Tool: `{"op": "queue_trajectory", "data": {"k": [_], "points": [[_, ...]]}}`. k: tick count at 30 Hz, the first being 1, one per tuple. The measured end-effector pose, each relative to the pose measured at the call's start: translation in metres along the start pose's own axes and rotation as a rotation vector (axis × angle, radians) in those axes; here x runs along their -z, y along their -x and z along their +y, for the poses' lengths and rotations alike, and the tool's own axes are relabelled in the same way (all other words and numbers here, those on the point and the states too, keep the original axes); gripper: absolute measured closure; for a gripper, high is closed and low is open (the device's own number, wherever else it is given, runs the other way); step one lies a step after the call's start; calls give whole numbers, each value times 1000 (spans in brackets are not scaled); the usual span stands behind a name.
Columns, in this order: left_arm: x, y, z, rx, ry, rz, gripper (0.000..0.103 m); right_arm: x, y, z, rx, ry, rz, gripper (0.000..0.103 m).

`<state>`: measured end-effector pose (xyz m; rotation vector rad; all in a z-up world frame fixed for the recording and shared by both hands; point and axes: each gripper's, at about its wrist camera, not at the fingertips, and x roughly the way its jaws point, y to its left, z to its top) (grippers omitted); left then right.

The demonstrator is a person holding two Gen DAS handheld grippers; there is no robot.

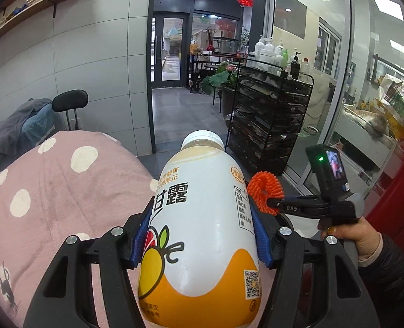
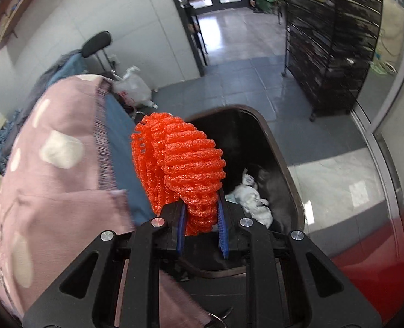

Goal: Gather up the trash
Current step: 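Carry both items to the bin and open the right tool to drop the net, then open the left tool over the bin to drop the juice bottle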

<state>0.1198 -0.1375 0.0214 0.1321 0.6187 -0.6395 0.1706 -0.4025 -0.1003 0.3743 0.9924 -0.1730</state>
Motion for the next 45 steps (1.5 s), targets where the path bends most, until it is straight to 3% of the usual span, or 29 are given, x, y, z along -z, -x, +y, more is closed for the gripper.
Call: {"op": "queue_trajectory", "data": {"k": [6,8,12,13,23,31,38,45], "points": [[-4,-7,-8,13,7,1,42,3,-47,-25,73,-68,67,82],[-5,-8,-10,18,11,2,42,5,-58,-31,81,-86,85,76],[-4,-10,-15,24,3,5,42,10,-69,-40,87,-122,98,41],[-4,-11,-17,28,1,7,42,11,-68,-41,91,-126,90,38],[-12,-30,-55,92,-56,21,42,26,-31,-40,117,-104,18,34],[-16,-71,-84,177,-51,107,42,34,6,-53,163,-123,-52,34],[-8,-108,-107,200,-54,189,42,39,16,-68,177,-158,-63,34],[-2,-128,-111,174,-48,246,42,42,18,-80,186,-187,-61,34]]}}
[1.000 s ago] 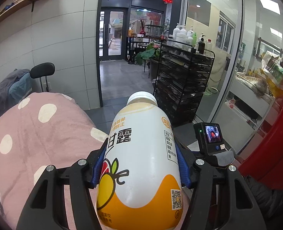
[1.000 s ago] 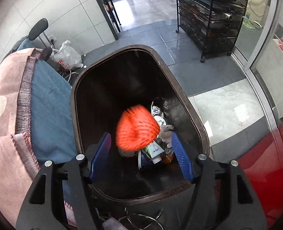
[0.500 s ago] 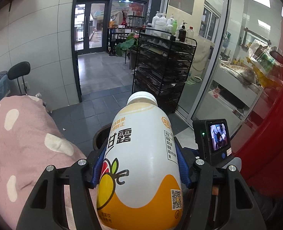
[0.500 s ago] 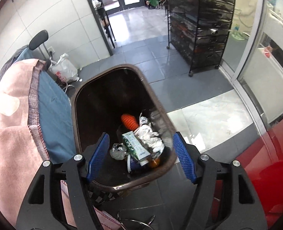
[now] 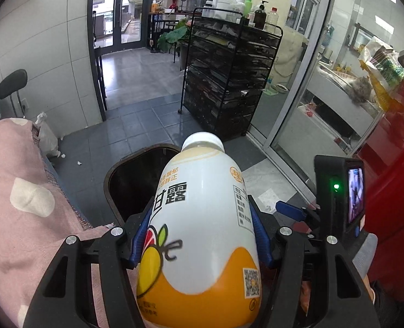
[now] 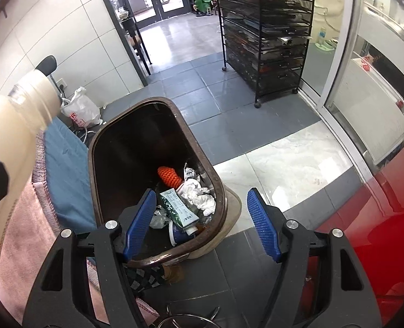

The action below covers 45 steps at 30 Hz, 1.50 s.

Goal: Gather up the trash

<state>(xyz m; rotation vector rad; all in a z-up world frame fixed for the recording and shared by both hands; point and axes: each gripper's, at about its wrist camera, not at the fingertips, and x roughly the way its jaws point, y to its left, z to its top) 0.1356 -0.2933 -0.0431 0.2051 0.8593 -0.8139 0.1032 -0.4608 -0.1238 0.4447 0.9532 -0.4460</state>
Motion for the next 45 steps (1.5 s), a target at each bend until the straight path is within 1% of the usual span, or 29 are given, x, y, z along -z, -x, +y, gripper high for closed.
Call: {"op": "queue_trajectory", "data": {"k": [2,4,5,6,7,9,11,13,17,20,22,23,24,27,30,32,34,38,39,40,45], "points": [[-2,-6,2,-2,22,18,42,-1,0,-2,1,-7,1,34],[-3,-9,5,-6,40,17,41,0,-1,-4,0,-11,4,33],[-3,-9,5,-8,43,14,38,0,-1,-4,1,-11,4,32],[-3,-8,6,-12,43,11,32,0,0,-5,3,-12,3,27],[-3,-7,6,-17,41,3,29,1,0,-3,7,-13,-2,25],[-2,-2,5,-19,35,-17,21,1,2,-4,9,-15,-8,25],[-1,3,3,-15,26,-33,16,1,3,-4,7,-19,-11,25],[0,10,2,-19,20,-57,15,1,6,-5,3,-20,-19,25],[6,30,4,-55,16,-120,10,1,13,1,-1,-4,-41,25],[12,50,13,-79,47,-170,7,3,18,9,0,17,-63,25],[19,65,20,-82,71,-205,6,3,23,16,-3,33,-79,24],[23,74,24,-96,82,-222,6,4,26,20,-4,42,-89,23],[27,81,27,-109,88,-239,6,5,30,25,-6,49,-101,19],[37,101,36,-151,101,-277,6,6,40,37,-12,74,-145,17],[49,120,47,-199,114,-310,6,11,55,56,-28,113,-196,13],[55,130,54,-221,140,-326,6,16,66,70,-45,143,-229,13],[63,141,64,-240,179,-341,6,21,78,84,-59,184,-267,10],[82,163,83,-295,258,-377,6,32,100,110,-89,247,-338,9],[86,169,87,-309,273,-390,6,36,105,118,-99,262,-355,7],[92,175,90,-324,285,-405,6,39,110,123,-106,275,-367,6],[116,204,103,-398,320,-473,6,55,135,149,-140,328,-438,6]]}}
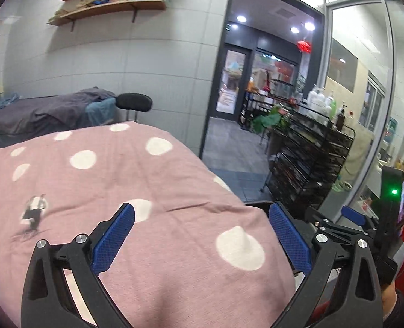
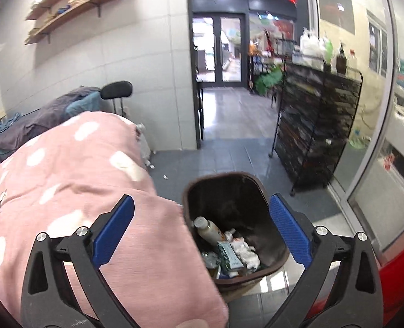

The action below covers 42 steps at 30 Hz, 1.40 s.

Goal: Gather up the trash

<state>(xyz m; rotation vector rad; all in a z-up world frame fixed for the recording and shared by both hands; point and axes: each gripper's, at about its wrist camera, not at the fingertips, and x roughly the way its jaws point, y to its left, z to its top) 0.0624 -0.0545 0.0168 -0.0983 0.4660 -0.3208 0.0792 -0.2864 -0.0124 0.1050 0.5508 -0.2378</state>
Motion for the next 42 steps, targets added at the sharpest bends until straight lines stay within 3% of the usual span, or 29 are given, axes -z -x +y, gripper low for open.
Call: {"op": "queue_trajectory", "data": {"k": [12,19,42], "points": [[8,48,38,-173,67,-124,6,10,44,48,-37,75,-99,6],[14,63,48,-238,56,-133,6,19,60,60,-56,81,-109,6],[20,71,54,-227,77,-127,6,21,69,64,-68,80,-122,6]]}}
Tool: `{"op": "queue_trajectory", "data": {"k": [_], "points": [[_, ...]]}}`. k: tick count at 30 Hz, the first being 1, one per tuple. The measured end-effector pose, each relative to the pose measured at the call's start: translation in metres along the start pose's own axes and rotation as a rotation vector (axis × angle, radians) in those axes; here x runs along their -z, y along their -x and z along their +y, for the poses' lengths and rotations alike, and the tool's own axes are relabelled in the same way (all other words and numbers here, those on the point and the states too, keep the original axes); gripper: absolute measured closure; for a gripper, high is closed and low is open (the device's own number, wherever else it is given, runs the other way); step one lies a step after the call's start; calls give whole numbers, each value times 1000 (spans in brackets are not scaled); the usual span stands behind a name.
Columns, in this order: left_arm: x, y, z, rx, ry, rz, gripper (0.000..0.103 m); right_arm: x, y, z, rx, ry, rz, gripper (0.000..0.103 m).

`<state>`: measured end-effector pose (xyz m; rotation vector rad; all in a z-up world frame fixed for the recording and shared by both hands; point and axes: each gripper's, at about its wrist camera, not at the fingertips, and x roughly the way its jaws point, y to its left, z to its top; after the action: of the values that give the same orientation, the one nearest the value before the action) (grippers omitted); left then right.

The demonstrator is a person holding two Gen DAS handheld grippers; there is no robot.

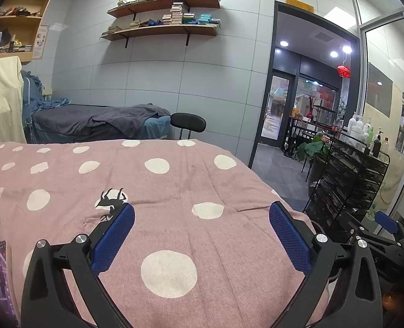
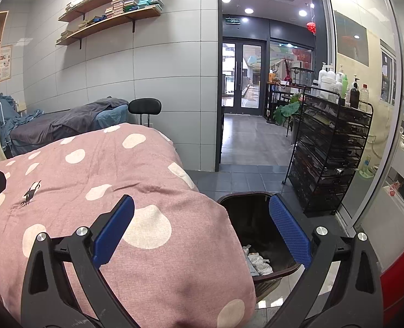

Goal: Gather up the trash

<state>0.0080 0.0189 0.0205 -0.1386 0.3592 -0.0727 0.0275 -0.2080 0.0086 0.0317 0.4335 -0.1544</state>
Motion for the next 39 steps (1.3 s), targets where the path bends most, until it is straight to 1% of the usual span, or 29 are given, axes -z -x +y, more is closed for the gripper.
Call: {"op": "queue_trajectory", "data": {"k": [7,14,20,26,39], "points": [[-1,-1,1,-3,5,3,6,-1,1,1,-4,-1,-2,6],[-1,0,0,-5,4,-12,6,-1,1,1,-10,0,0,6],[-1,0,1,-2,17,1,6,-2,1,0,-13,-5,3,6],[-2,3,-1,-14,8,-12,6,-2,-1,-2,-15,-9,6,6],[-1,0,-4,-16,-5,2,6,-1,-2,-3,-18,-11,8,6]]}}
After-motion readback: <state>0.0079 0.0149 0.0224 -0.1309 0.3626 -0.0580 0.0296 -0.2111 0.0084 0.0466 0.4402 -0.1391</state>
